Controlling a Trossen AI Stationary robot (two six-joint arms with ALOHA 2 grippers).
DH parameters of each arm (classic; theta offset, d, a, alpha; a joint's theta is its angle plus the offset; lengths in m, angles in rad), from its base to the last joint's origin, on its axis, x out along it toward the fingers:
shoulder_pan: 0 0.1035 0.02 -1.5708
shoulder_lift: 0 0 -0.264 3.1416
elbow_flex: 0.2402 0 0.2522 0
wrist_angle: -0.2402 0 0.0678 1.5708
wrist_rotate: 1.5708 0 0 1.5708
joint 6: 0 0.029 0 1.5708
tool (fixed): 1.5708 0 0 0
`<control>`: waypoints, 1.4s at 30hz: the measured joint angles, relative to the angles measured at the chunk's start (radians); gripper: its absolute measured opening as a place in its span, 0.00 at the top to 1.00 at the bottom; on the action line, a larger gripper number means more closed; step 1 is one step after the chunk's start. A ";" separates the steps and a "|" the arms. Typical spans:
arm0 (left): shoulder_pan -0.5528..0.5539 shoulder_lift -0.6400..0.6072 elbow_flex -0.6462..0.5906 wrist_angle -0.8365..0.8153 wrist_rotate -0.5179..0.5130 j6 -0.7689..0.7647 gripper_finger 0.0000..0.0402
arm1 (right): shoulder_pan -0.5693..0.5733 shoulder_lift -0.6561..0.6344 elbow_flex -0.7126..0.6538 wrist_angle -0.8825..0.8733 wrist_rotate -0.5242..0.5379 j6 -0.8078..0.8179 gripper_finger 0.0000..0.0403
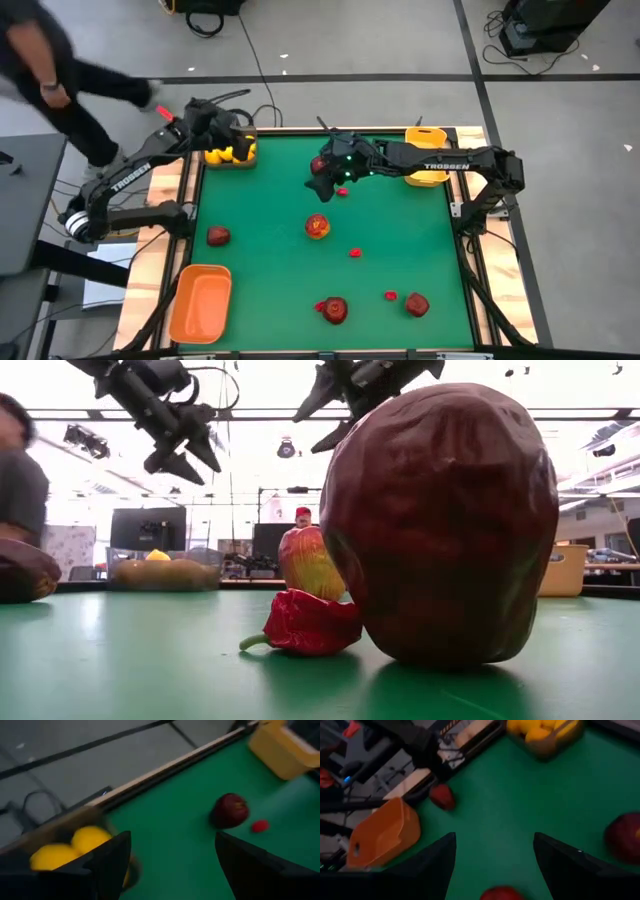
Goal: Sort produce into baskets
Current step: Put the center red apple into the yellow bin
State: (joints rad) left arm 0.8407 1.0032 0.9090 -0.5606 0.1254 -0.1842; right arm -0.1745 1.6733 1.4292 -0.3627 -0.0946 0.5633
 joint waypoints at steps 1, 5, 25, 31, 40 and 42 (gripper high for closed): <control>-0.019 0.001 0.000 0.005 0.008 0.004 0.27 | 0.007 -0.005 0.000 -0.010 -0.001 0.003 0.32; -0.109 0.003 -0.001 0.028 0.129 -0.036 0.27 | 0.053 -0.048 0.000 -0.100 0.079 -0.009 0.34; -0.895 0.207 0.000 0.695 -0.278 -0.418 0.29 | 0.444 -0.428 -0.320 -0.239 0.299 0.171 0.37; -1.025 0.294 0.000 0.723 -0.297 -0.420 0.37 | 0.539 -0.428 -0.486 -0.099 0.274 0.308 0.38; -1.066 0.345 -0.001 0.614 -0.294 -0.419 0.41 | 0.642 -0.328 -0.514 -0.090 0.355 0.332 0.38; -1.066 0.345 -0.001 0.598 -0.294 -0.403 0.40 | 0.649 -0.303 -0.514 -0.079 0.390 0.302 0.38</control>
State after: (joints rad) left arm -0.2249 1.3487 0.9085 0.0378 -0.1688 -0.5877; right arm 0.4743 1.3701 0.9154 -0.4418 0.2955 0.8655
